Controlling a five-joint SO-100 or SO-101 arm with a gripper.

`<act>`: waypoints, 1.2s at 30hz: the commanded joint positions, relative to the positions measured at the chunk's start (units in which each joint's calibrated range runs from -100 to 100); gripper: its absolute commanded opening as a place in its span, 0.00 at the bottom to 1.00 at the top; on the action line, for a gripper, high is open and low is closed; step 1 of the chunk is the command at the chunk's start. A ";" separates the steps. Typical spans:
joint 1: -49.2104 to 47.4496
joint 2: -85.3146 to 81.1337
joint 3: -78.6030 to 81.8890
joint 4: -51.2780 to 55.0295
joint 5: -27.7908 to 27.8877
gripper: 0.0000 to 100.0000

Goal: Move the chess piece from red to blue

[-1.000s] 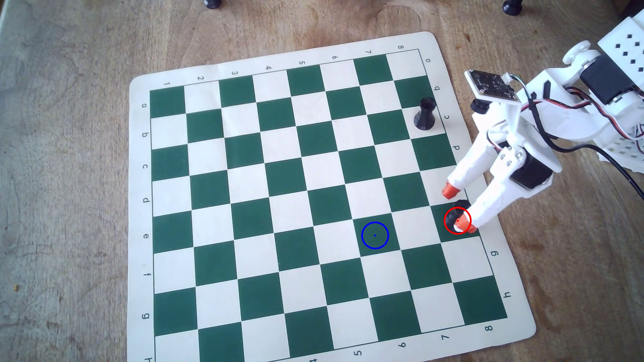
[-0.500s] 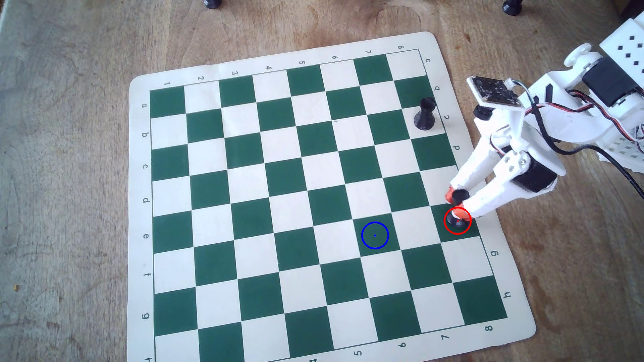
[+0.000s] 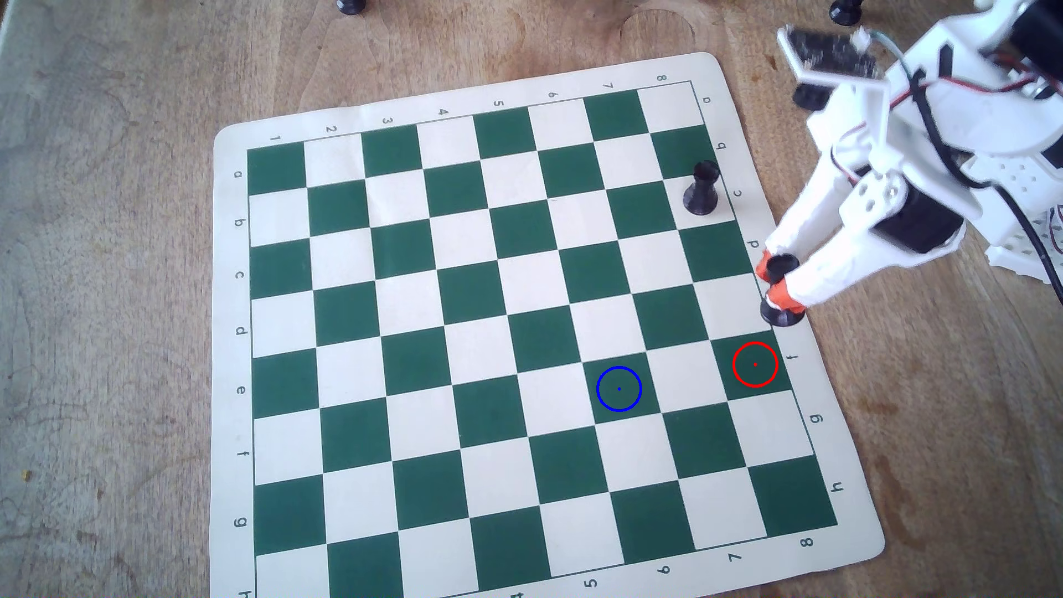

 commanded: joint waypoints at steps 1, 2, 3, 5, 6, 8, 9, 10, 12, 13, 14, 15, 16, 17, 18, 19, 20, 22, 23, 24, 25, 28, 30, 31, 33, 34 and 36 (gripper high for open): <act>2.09 8.45 -14.73 -0.05 -0.24 0.00; 2.17 11.77 -17.18 -1.85 -0.15 0.00; 2.17 13.63 -18.45 -2.75 -0.10 0.00; 2.09 17.71 -21.17 -5.13 -0.10 0.00; 2.09 19.24 -21.98 -5.95 -0.10 0.00; 2.33 25.09 -25.25 -9.22 -0.10 0.00; 2.41 26.88 -26.15 -10.21 -0.10 0.00; 2.56 28.74 -26.88 -11.19 -0.20 0.00; 2.64 33.07 -27.33 -14.88 -0.29 0.00; 2.64 34.69 -27.33 -16.02 -0.29 0.00; 2.72 36.13 -27.33 -17.01 -0.29 0.00; 2.80 37.74 -27.33 -18.07 -0.34 0.00; 2.80 40.71 -27.33 -19.79 -0.29 0.00; 2.80 42.41 -27.33 -20.77 -0.05 0.00; 2.80 43.68 -27.33 -21.51 0.00 0.00; 2.80 44.79 -27.33 -22.17 0.05 0.00; 2.80 46.99 -27.61 -23.23 0.10 0.00; 2.80 48.61 -27.61 -24.13 0.15 0.00; 2.80 49.46 -27.51 -24.79 0.15 0.00; 2.80 50.14 -27.15 -25.60 0.15 0.00; 2.80 50.39 -27.15 -25.85 0.15 0.00; 2.80 50.48 -27.15 -25.93 0.10 0.00; 2.87 50.39 -27.15 -26.10 0.10 0.00; 2.95 50.48 -27.15 -26.26 0.10 0.00; 3.27 50.81 -27.15 -26.67 0.15 0.00; 3.34 50.90 -27.06 -26.92 0.15 0.00; 3.42 51.15 -27.06 -27.16 0.15 0.00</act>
